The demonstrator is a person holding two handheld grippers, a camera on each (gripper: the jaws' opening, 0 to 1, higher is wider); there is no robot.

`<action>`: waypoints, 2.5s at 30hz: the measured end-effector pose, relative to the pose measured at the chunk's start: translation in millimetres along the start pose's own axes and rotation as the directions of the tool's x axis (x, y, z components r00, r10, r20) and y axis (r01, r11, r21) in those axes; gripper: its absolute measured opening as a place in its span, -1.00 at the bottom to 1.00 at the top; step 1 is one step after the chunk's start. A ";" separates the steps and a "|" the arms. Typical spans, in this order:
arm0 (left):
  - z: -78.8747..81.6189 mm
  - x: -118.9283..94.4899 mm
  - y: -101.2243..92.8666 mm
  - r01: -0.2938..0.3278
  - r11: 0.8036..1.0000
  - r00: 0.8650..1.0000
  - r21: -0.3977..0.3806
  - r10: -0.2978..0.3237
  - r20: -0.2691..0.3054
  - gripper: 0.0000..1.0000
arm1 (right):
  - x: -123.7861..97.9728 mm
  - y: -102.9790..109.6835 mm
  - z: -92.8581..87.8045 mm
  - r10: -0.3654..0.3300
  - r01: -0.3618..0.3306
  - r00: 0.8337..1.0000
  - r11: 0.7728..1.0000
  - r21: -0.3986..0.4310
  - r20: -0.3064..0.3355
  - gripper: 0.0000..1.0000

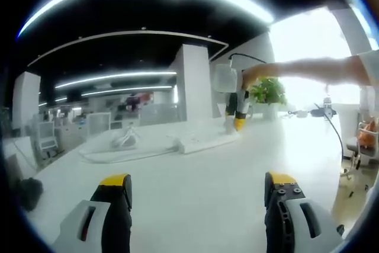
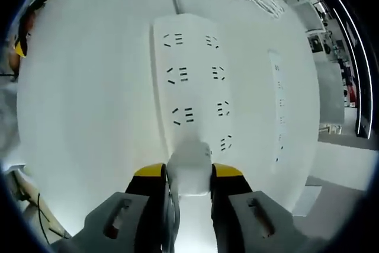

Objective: Straighten the power strip on the desk, plug the charger into it

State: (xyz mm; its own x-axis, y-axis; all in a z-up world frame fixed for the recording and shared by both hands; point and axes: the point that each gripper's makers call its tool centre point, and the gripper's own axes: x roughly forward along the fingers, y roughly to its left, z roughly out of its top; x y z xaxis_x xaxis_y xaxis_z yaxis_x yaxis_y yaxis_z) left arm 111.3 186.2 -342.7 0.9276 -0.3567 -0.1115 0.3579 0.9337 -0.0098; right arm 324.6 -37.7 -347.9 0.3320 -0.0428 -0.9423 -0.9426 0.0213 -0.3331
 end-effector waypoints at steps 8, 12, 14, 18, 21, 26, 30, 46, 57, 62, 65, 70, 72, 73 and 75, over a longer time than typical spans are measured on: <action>-0.9 1.9 -1.4 0.005 1.000 1.000 0.002 -0.005 -0.003 0.91 | 0.8 -1.2 -0.9 0.003 -0.003 1.000 1.000 -0.003 -0.030 -0.49; 0.2 1.9 -0.1 -0.001 1.000 1.000 -0.001 0.001 0.003 0.91 | 1.4 -2.5 -1.5 0.023 -0.023 0.999 1.000 0.005 -0.043 -0.49; -0.6 2.0 -0.4 -0.001 1.000 1.000 0.000 0.001 0.001 0.91 | 1.6 -3.4 -2.5 0.044 -0.044 0.998 0.999 0.020 -0.044 -0.49; -2.2 1.3 1.2 -0.006 1.000 1.000 0.004 0.006 -0.007 0.91 | 2.9 -3.6 -3.1 0.082 -0.080 0.995 0.996 0.041 -0.048 -0.49; -1.2 1.0 3.2 -0.011 1.000 1.000 0.001 0.011 -0.002 0.91 | 4.7 -3.3 -3.1 0.085 -0.083 0.993 0.996 0.028 -0.083 -0.49; -1.9 4.0 1.7 -0.004 1.000 1.000 0.000 0.004 -0.002 0.91 | 5.7 -1.4 2.3 0.055 -0.062 0.986 0.997 -0.038 -0.160 -0.49; -1.9 5.3 0.7 0.002 1.000 1.000 -0.003 -0.002 -0.001 0.91 | 6.7 -2.5 0.0 0.056 -0.064 0.980 0.997 -0.034 -0.193 -0.49; -0.9 -3.8 4.9 -0.009 1.000 1.000 -0.010 0.009 0.007 0.91 | 8.9 -3.6 -0.1 0.035 -0.039 0.993 0.999 -0.034 -0.109 -0.47; 5.0 -10.6 11.4 -0.028 1.000 1.000 0.001 0.028 0.011 0.91 | 7.1 -5.6 4.6 0.003 -0.003 1.000 1.000 -0.003 0.018 -0.42; 7.0 -14.9 13.1 -0.036 0.999 0.999 0.003 0.036 0.015 0.91 | 6.2 -5.6 6.0 0.001 -0.001 0.999 1.000 0.000 0.044 -0.41; 7.8 -16.8 14.6 -0.040 0.999 0.999 0.004 0.040 0.015 0.91 | 5.6 -5.7 7.3 -0.003 0.003 0.998 1.000 -0.011 0.069 -0.40; 10.0 -18.9 14.9 -0.043 0.999 0.999 0.005 0.043 0.021 0.91 | 9.1 -6.9 6.8 -0.025 0.027 0.996 1.000 -0.013 0.085 -0.25; 10.6 -19.8 14.6 -0.044 0.999 0.999 0.006 0.044 0.023 0.91 | 10.8 -5.8 4.9 -0.026 0.028 0.997 0.999 -0.019 0.079 -0.23; 10.8 -20.3 14.3 -0.045 0.999 0.999 0.005 0.044 0.024 0.91 | 10.7 -6.6 5.1 -0.031 0.033 0.996 0.999 -0.022 0.082 -0.22; 10.8 -21.2 14.3 -0.046 0.999 0.999 0.004 0.046 0.025 0.91 | 10.7 -5.5 5.7 -0.030 0.032 0.995 0.999 -0.020 0.090 -0.21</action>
State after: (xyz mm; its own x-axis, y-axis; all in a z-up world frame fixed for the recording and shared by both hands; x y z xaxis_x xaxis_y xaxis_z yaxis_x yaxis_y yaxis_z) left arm 97.9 206.8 -329.7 0.9453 -0.3144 -0.0872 0.3156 0.9489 -0.0006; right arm 333.5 -32.6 -356.3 0.3623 0.0471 -0.9309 -0.9319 -0.0002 -0.3627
